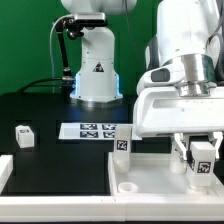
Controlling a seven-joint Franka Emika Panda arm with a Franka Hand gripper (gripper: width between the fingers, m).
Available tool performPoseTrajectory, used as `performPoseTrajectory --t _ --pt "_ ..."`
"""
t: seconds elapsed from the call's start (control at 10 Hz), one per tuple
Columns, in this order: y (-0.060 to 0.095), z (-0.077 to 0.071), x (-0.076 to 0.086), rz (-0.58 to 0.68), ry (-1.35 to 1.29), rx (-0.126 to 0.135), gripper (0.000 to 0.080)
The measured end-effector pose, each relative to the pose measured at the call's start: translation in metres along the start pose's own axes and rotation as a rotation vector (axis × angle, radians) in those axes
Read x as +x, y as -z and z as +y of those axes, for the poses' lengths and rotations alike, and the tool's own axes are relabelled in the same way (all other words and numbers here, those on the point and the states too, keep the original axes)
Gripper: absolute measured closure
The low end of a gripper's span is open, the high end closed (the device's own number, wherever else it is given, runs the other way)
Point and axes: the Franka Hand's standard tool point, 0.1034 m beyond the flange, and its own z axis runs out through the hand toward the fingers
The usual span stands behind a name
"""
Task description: Assemble square table
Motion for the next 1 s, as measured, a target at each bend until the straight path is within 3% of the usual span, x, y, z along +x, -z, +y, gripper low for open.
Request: performPoseTrajectory --t 0.4,0.5,0.6,0.7,0.8,1.0 --pt "0.0003 0.0001 -0.0001 0.001 0.000 0.000 0.0512" --pt "0.0001 0.0001 -0.0005 0.000 0.000 0.000 0.0416" --pt "0.0001 0.0001 -0.0005 0.000 0.000 0.000 0.0416" --pt "0.0001 0.0001 -0.0005 0.000 0.000 0.000 0.0250" --pt "0.0001 0.0001 -0.0005 0.000 0.000 0.000 0.0172" --pt "0.0001 0.0002 -0.0005 0.000 0.000 0.000 0.0156"
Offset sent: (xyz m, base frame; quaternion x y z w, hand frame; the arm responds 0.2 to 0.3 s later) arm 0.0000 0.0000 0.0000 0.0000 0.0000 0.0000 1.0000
